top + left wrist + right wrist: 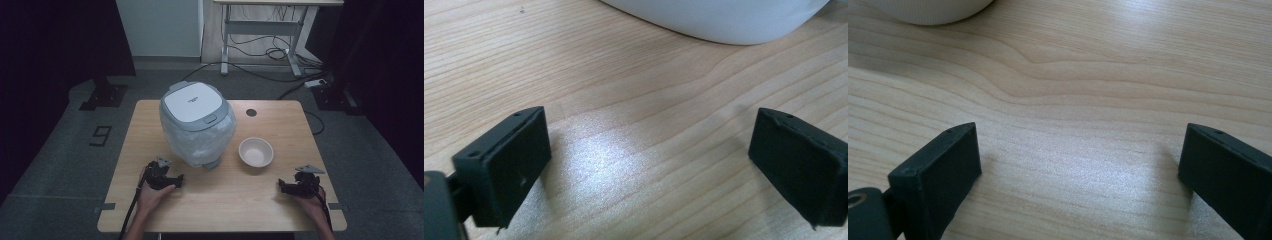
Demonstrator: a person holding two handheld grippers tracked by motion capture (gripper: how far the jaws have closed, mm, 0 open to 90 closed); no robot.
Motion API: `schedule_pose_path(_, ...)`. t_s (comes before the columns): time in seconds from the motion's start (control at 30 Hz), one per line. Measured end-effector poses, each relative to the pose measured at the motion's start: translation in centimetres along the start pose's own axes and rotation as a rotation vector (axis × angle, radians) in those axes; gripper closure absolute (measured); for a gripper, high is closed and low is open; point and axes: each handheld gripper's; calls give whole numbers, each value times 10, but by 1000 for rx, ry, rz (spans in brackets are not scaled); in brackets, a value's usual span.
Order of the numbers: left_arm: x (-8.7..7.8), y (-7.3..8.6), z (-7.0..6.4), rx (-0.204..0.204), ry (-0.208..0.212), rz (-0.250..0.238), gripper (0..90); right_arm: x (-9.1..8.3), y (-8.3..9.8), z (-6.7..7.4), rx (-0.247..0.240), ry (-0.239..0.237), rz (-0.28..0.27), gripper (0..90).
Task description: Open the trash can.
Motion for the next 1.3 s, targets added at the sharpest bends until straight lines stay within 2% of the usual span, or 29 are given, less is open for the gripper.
schedule_pose_path(0.13,-1,1,-1,-7,-5,-6,60,0,0,0,2,2,-1,30)
schedule_pose_path(0.43,-6,5,1,-29,-30,-35,185,0,0,0,5,4,-2,36)
schedule_pose_path(0.53,-10,5,2,-38,-72,-62,348,0,0,0,7,4,-2,36)
schedule_pose_path(0.63,-16,5,4,-54,-69,-87,493,0,0,0,7,4,-2,37)
schedule_pose_path(0.7,-26,3,5,-60,-41,-141,584,0,0,0,7,4,-2,37)
schedule_pose_path(0.8,-31,2,4,-49,-43,-161,698,0,0,0,6,4,-2,37)
schedule_pose_path(0.83,-35,1,4,-47,-36,-177,698,0,0,0,6,4,-2,37)
schedule_pose_path(0.87,-41,-1,3,-41,-25,-204,754,0,0,0,6,4,-2,37)
schedule_pose_path(0.97,-51,-4,3,-39,-6,-240,824,0,-1,-1,5,3,-2,37)
schedule_pose_path(1.13,-64,-7,7,-55,36,-286,893,1,-1,-1,4,2,-3,37)
schedule_pose_path(1.2,-75,-9,8,-62,60,-321,900,1,-1,-1,4,2,-3,37)
schedule_pose_path(1.3,-85,-13,9,-66,73,-352,900,1,-1,-1,4,3,-3,38)
Point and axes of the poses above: each handheld gripper's, and its own axes: x roughly forward along the jaws, y roughly out of its underside, z roughly to its left
